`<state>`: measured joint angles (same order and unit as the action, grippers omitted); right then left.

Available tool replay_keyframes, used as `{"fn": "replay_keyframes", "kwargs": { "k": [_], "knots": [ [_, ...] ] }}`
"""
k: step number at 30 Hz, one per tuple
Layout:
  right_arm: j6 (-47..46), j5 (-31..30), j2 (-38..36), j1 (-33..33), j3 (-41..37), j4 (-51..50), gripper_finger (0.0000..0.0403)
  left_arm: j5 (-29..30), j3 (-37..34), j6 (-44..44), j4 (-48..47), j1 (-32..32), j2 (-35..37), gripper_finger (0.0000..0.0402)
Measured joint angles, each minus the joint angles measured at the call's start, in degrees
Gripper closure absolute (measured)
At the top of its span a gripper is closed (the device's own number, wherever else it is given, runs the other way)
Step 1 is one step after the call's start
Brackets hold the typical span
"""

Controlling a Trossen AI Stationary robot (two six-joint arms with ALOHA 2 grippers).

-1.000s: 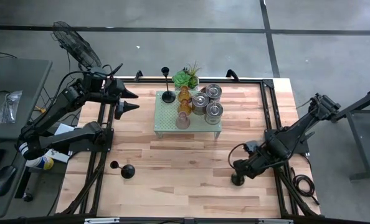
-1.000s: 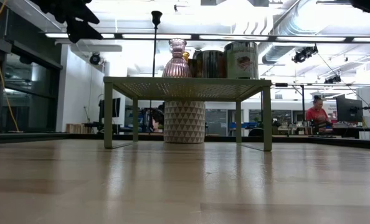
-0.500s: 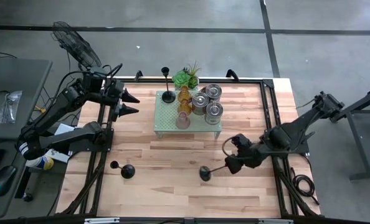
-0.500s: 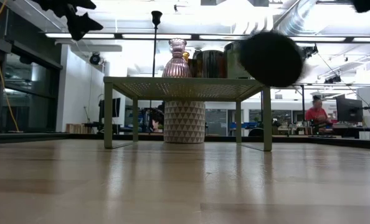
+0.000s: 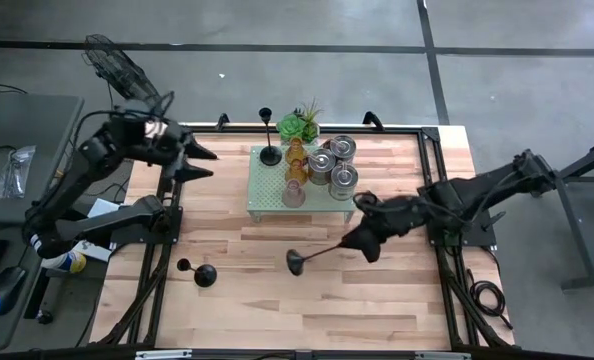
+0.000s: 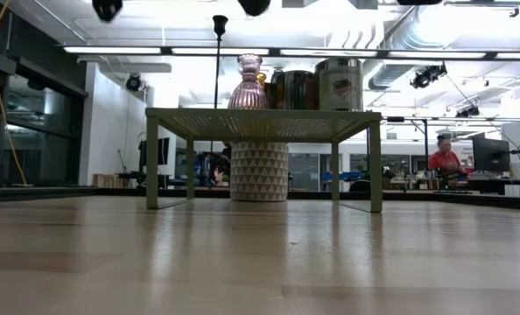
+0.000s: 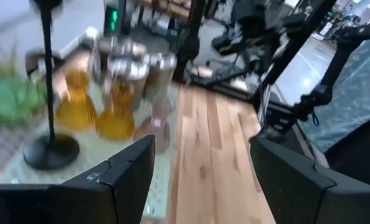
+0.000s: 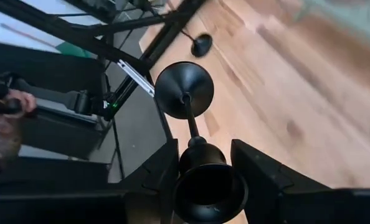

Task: Pick & Place candle stick holders
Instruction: Put the right black candle holder on the shelf

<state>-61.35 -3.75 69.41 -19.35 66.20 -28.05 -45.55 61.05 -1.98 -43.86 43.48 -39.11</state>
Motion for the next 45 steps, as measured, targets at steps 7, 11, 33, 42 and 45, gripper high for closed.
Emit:
{"fn": "replay_keyframes", "kwargs": {
  "k": [7, 11, 33, 42, 45],
  "knots": [
    [14.3, 3.2, 0.0, 6.4, 3.8, 0.0, 0.0281, 5.8, 10.7, 0.0, -0.1, 0.0, -0.2, 0.0142],
    [22.0, 4.1, 0.0, 9.4, 6.4, 0.1, 0.0281, 9.0, 16.8, -0.6, -1.2, 0.0, -1.4, 0.0142],
    [49.6, 0.7, 1.2, 18.1, 11.3, 8.5, 0.0281, 13.5, 34.5, -2.2, -1.7, -13.2, -21.4, 0.0142],
    [51.9, 0.5, 1.4, 19.6, 11.3, 8.5, 0.0281, 41.2, 39.8, 7.1, -4.3, -36.3, -33.2, 0.0142],
    [52.4, 0.4, 1.4, 19.6, 11.3, 8.5, 0.0281, 50.5, 41.2, 8.2, -4.0, -41.8, -37.7, 0.0142]
  ]
}}
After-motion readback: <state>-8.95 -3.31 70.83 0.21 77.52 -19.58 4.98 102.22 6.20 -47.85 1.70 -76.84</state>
